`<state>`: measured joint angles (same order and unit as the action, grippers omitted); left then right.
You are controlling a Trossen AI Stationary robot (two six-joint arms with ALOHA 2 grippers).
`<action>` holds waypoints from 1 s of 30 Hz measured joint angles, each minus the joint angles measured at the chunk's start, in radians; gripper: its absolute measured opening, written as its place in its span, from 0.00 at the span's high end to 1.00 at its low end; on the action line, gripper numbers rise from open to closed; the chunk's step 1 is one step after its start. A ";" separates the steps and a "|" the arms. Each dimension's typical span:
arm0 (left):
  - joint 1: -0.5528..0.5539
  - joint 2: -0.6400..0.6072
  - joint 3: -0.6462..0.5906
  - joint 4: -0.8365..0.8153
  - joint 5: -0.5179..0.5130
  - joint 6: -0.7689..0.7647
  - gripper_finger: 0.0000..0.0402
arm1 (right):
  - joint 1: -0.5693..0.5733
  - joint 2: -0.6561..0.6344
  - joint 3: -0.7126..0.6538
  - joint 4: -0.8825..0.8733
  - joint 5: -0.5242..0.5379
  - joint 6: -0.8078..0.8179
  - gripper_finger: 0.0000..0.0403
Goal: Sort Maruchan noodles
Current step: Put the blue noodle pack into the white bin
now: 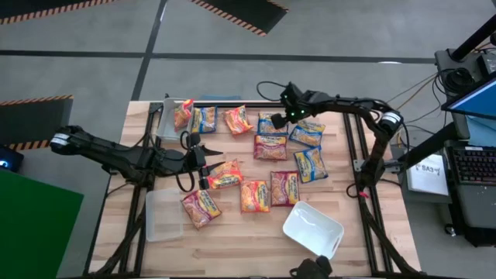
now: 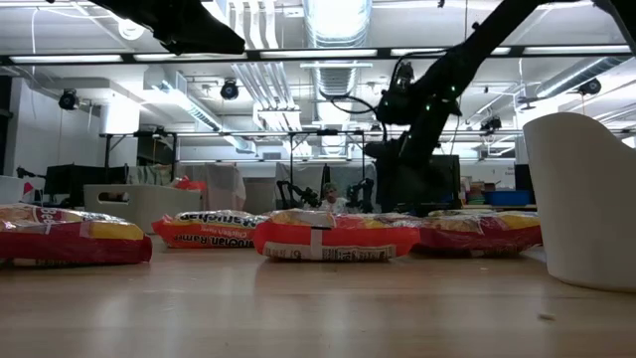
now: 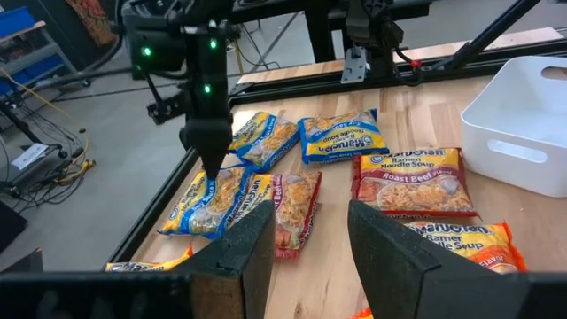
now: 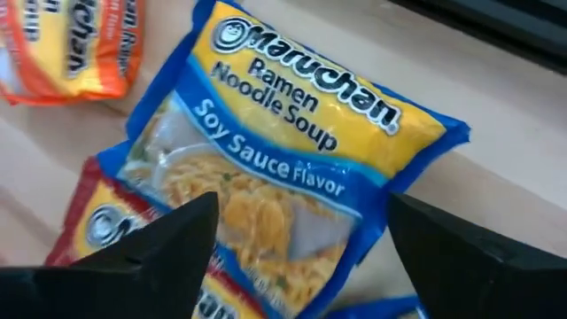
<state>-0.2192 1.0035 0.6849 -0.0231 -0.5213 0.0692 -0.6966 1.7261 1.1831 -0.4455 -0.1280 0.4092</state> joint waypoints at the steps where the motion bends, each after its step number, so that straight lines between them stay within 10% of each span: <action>1: 0.000 0.000 0.000 0.000 0.000 0.000 0.68 | -0.005 0.009 -0.006 0.014 -0.001 0.004 0.20; 17: 0.000 0.000 0.000 0.001 0.000 0.000 0.68 | -0.041 0.119 -0.016 0.134 -0.082 -0.012 0.31; 30: 0.000 0.000 0.000 0.001 0.000 0.000 0.68 | -0.034 0.102 -0.018 0.186 -0.123 0.006 0.85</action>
<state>-0.2190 1.0039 0.6849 -0.0221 -0.5209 0.0696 -0.7303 1.8276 1.1656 -0.2597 -0.2509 0.4157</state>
